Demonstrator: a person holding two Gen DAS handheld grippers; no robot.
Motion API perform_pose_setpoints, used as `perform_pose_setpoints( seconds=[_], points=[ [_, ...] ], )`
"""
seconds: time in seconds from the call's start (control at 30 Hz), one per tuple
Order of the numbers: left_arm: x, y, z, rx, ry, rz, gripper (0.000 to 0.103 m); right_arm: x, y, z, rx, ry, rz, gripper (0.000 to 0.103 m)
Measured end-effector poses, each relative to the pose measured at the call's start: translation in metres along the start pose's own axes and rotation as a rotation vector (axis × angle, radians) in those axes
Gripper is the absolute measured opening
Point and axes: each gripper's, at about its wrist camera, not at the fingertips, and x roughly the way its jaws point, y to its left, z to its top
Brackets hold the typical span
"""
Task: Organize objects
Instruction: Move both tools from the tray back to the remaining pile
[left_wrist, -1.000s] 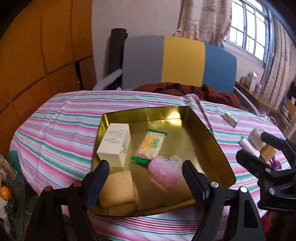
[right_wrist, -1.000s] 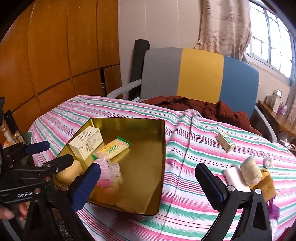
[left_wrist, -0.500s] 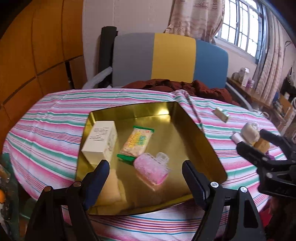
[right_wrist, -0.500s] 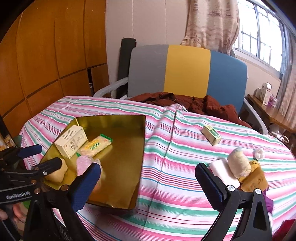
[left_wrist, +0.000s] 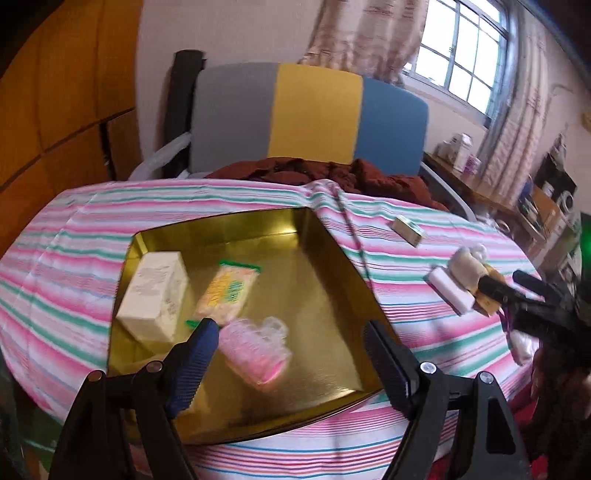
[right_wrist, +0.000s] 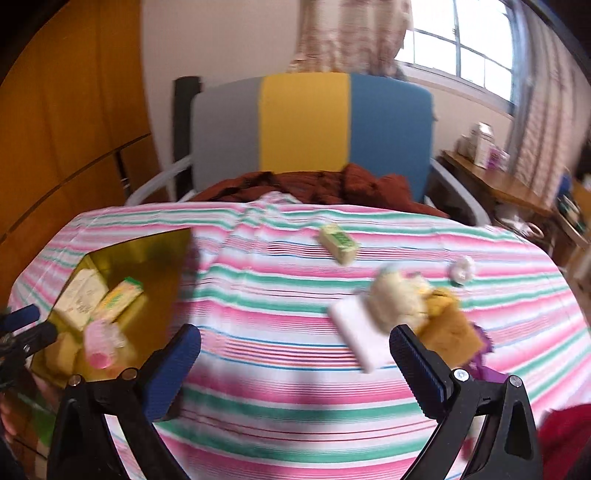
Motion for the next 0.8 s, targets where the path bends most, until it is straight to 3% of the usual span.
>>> perform_pose_setpoints(
  seconds=[0.23, 0.47, 0.6, 0.8],
  points=[
    [0.004, -0.048, 0.011, 0.121, -0.002, -0.106, 0.082, -0.001, -0.085, 0.012, 0.159, 0.009, -0.125, 0.103],
    [0.014, -0.092, 0.024, 0.185, 0.018, -0.197, 0.082, 0.011, -0.181, 0.009, 0.429, 0.005, -0.241, 0.103],
    [0.026, -0.117, 0.027, 0.229, 0.046, -0.215, 0.082, 0.018, -0.220, -0.009, 0.642, 0.037, -0.201, 0.103],
    [0.056, -0.162, 0.032, 0.328, 0.099, -0.269, 0.081, 0.022, -0.233, -0.015, 0.711, 0.058, -0.163, 0.103]
  ],
)
